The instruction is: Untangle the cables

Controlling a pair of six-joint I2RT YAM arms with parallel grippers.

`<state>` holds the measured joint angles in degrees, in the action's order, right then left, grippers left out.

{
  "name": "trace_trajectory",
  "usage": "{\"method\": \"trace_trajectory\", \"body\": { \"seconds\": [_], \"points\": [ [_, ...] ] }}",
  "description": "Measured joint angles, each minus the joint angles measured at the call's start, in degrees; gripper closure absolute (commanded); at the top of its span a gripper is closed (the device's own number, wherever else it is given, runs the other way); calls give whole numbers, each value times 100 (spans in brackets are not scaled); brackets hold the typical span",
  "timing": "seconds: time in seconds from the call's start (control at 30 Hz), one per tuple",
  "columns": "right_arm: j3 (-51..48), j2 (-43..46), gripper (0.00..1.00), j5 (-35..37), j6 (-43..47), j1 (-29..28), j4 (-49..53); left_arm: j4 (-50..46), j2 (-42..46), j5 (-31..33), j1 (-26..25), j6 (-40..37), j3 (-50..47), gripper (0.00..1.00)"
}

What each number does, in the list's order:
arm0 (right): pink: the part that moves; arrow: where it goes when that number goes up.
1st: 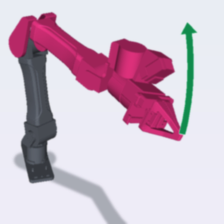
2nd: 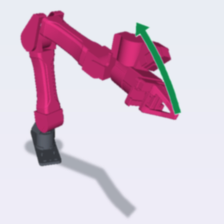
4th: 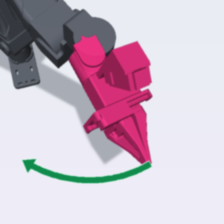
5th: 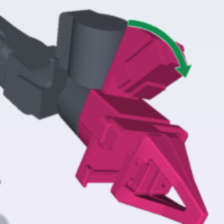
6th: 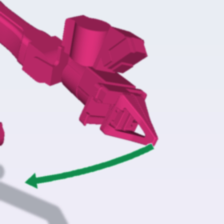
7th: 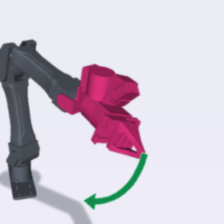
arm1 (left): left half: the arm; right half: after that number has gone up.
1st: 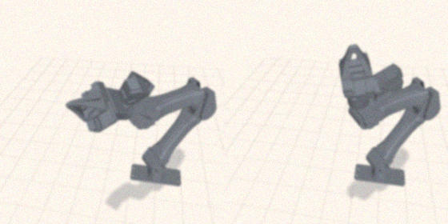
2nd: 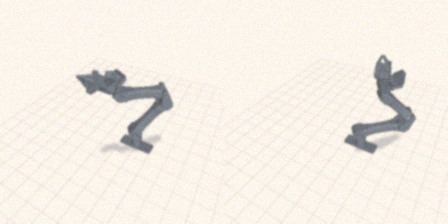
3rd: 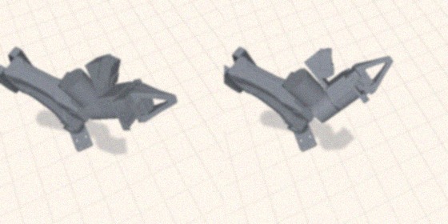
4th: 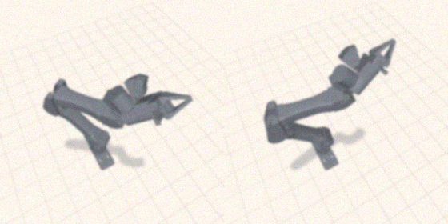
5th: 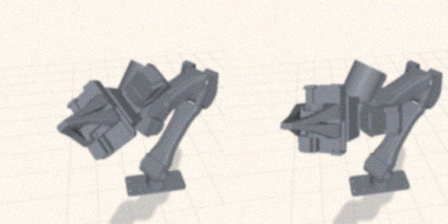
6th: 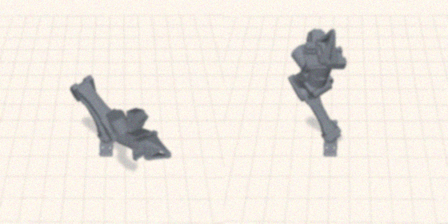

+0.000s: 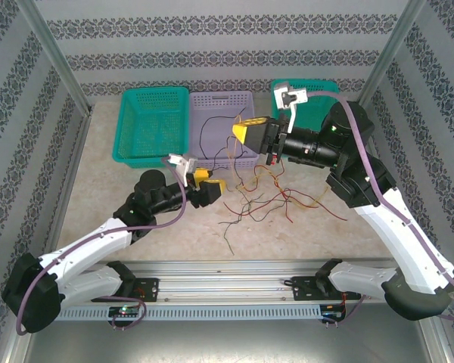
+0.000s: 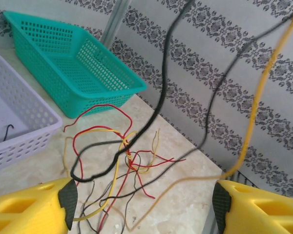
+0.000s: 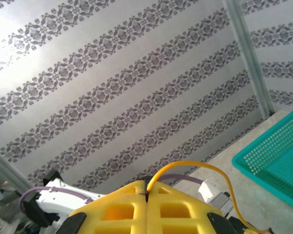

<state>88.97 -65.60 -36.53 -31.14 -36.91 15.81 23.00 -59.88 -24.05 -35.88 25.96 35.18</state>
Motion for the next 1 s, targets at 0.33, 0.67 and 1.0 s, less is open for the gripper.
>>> {"method": "trace_trajectory", "body": {
  "seconds": [0.33, 0.67, 1.0],
  "points": [
    [-55, -22, 100, -645, 33, -275, -109, -57, -140, 87, 44, -205, 444, 31],
    [-66, 52, 100, -127, 308, -210, 164, -153, -269, 61, 195, -262, 546, 100],
    [-413, 535, 100, 2387, 125, 1650, 870, -1340, 1012, 535, 269, -240, 599, 100]
  ]
}}
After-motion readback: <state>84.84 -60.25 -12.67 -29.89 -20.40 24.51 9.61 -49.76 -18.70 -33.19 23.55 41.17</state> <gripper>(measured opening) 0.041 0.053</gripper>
